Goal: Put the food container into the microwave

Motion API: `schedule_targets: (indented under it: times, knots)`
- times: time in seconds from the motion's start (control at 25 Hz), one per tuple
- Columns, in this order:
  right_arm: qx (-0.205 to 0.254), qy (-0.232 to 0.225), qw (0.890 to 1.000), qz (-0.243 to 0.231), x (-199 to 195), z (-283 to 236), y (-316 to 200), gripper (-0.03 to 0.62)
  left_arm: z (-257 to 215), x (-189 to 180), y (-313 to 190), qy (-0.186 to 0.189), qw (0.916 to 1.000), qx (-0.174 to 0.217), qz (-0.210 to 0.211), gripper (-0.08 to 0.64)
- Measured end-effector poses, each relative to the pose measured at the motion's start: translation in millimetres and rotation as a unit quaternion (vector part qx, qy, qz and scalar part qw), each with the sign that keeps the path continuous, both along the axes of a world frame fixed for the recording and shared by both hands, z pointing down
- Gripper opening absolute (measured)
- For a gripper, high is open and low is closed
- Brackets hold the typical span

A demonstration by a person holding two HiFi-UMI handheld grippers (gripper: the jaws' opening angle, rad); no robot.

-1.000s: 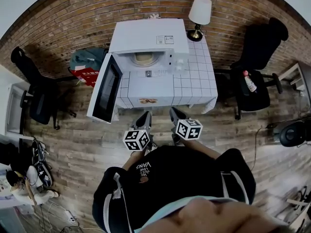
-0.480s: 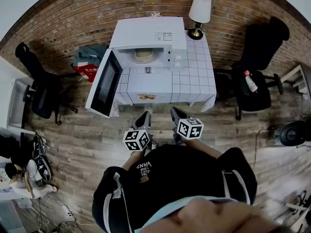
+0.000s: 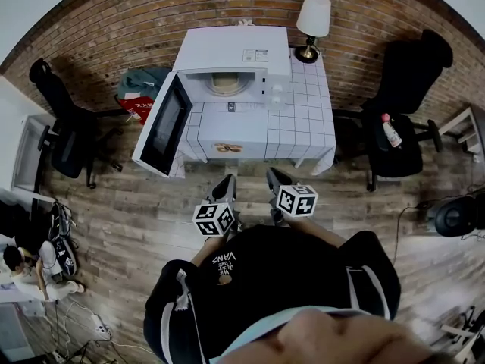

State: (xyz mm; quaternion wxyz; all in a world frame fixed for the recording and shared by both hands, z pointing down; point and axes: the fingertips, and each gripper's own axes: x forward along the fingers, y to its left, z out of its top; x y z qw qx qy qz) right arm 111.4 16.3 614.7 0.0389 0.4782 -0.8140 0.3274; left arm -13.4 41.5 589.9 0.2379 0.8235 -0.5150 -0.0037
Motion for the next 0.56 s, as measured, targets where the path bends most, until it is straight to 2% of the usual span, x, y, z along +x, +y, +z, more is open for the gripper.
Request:
schedule_targets:
  times: [0.56]
  knots:
    - [-0.01,-0.006,1.0,-0.007,4.0,4.6,12.1,0.005,5.6,6.1,13.9,0.002,0.9999,-0.006,-0.009,0.012]
